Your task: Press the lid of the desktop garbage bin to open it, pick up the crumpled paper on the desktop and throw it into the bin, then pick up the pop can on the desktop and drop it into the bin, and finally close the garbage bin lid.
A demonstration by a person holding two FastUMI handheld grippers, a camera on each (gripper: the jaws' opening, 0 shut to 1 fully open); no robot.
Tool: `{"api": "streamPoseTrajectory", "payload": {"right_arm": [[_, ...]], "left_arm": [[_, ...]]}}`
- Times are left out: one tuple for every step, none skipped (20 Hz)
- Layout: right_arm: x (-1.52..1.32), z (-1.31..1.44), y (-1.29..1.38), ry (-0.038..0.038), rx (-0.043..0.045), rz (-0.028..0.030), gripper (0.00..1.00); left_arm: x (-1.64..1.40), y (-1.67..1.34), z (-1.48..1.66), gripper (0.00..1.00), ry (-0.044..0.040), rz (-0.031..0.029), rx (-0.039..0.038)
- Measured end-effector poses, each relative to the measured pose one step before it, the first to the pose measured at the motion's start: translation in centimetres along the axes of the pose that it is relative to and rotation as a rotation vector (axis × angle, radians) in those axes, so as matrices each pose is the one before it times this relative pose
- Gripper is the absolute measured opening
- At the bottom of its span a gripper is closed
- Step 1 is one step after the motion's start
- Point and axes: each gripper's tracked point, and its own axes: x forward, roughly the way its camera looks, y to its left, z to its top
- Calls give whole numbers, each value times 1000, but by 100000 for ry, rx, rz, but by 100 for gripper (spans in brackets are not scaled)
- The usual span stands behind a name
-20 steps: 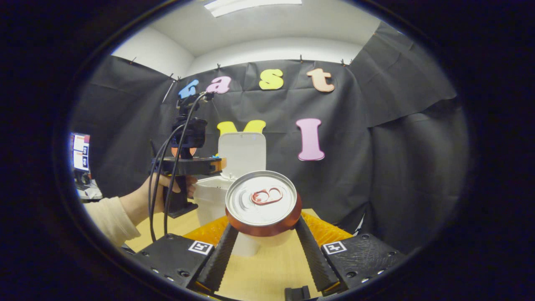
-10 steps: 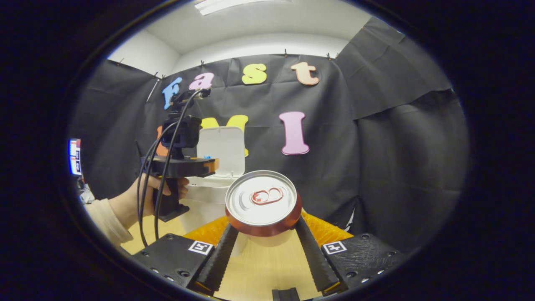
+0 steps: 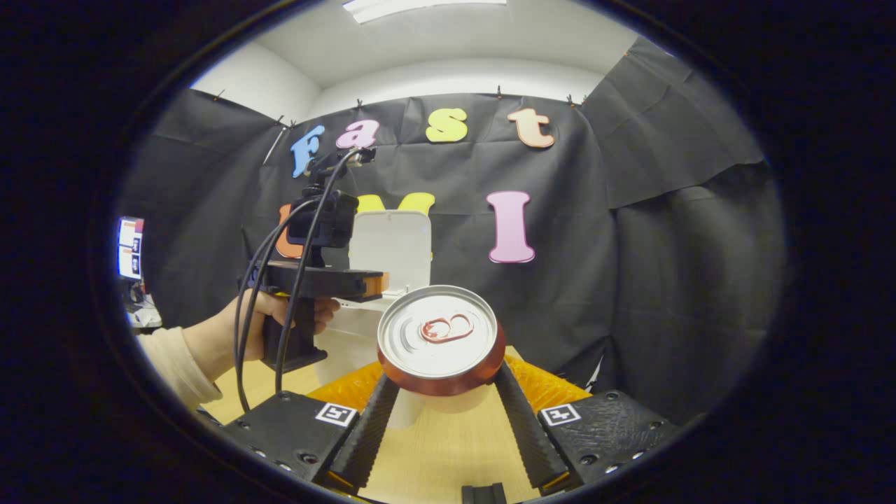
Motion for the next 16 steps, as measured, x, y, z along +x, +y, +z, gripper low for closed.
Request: {"api": "streamPoseTrajectory", "payload": {"right_arm": [[58,3,52,26,-225,-24,80],[68,-102,67,166,-216,-195,80],[47,-10,14,298,-236,-304,80],[-28,-38,59,150,-105,-154,80],[-12,131,174,-376,386,157,80],[-81,117,189,-242,288,181,80],[-117,47,155,-90,-91,51,80],[-91,-74,159,-241,-165,131,80],[-62,57,114,-232,-148,7,80],[16,-30,145,-85,-200,43,80],[59,50,133,301,-400,-192,80],[52,-236,-54,389,-483,-603,80],[1,-3,-42,200,-303,-853,80],[-22,10,-113,483,534,-1155,80],[-94,-66,-53,811,1846,-506,80],[-151,78,296,405,2600,578,80]], "left_arm": [[-536,131,-68,71,-451,-89,-166],[-583,191,-163,72,-185,76,-363],[-544,233,27,75,-247,50,-570],[-598,236,-174,75,252,480,175],[-688,153,-150,75,56,-149,773],[-779,190,-8,75,-300,232,1036],[-811,556,71,76,-935,908,701],[-902,801,-98,76,-186,725,205],[-784,593,-217,76,-324,1005,-580],[-555,219,-334,76,284,140,-620],[-752,264,-180,76,222,-67,-407],[-960,387,-192,77,138,376,-434],[-884,355,-227,90,-170,53,-466],[-954,44,33,94,-1295,-794,-436],[-898,191,36,94,-1335,-425,-141],[-852,199,-223,94,-731,-389,584]]}}
